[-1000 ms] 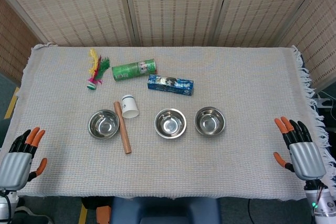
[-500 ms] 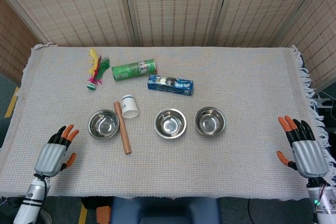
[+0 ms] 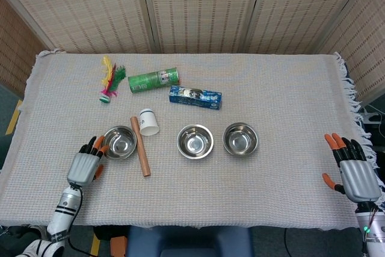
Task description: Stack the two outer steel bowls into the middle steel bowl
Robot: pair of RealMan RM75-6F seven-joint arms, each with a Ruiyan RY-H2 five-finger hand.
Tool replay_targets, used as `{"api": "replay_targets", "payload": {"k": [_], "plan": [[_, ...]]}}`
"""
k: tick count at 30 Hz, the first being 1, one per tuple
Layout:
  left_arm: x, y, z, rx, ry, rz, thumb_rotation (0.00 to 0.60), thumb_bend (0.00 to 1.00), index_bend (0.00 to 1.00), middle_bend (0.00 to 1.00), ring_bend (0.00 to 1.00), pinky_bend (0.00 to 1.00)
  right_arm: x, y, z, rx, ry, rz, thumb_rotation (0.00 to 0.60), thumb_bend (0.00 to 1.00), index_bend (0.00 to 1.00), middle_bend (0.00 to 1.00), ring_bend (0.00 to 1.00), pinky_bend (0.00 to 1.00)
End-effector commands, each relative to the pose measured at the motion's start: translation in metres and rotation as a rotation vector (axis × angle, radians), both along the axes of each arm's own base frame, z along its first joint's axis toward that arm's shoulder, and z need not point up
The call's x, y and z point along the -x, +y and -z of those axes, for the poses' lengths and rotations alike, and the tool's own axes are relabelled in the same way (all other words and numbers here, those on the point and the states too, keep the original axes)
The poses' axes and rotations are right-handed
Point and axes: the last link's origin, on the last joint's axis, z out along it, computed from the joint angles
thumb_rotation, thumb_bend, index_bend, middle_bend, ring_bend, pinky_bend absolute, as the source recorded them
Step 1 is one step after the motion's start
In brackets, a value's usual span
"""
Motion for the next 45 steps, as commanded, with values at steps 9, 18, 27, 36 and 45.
{"api": "replay_targets", "payload": {"k": [9,18,27,36,45], "plan": [[-0.017,0.019,0.018,-0.040,-0.143,0.102,0.600,0.55,0.63,0.16,0.07,0.32,0.002,-0.001,-0.001,-0.012,0.012,0.029,0.600,0.18,0.00,0.00,0.00,0.00],[-0.027,0.024,0.015,-0.066,-0.187,0.156,0.600,0.69,0.72,0.20,0.09,0.33,0.001,-0.001,-0.001,-0.015,0.011,0.030,0.600,0.18,0.00,0.00,0.00,0.00],[-0.057,0.039,0.004,-0.132,-0.216,0.264,0.600,0.70,0.76,0.23,0.10,0.33,0.001,0.000,-0.004,-0.009,0.003,0.028,0.600,0.18,0.00,0.00,0.00,0.00],[-0.120,0.049,0.025,-0.098,-0.285,0.374,0.600,0.70,0.76,0.24,0.10,0.33,-0.003,0.002,-0.007,-0.001,-0.015,0.010,0.600,0.18,0.00,0.00,0.00,0.00],[-0.178,0.065,0.074,0.053,-0.281,0.392,0.600,0.69,0.72,0.23,0.10,0.33,-0.003,0.005,-0.017,0.027,-0.031,0.009,0.600,0.18,0.00,0.00,0.00,0.00]]}}
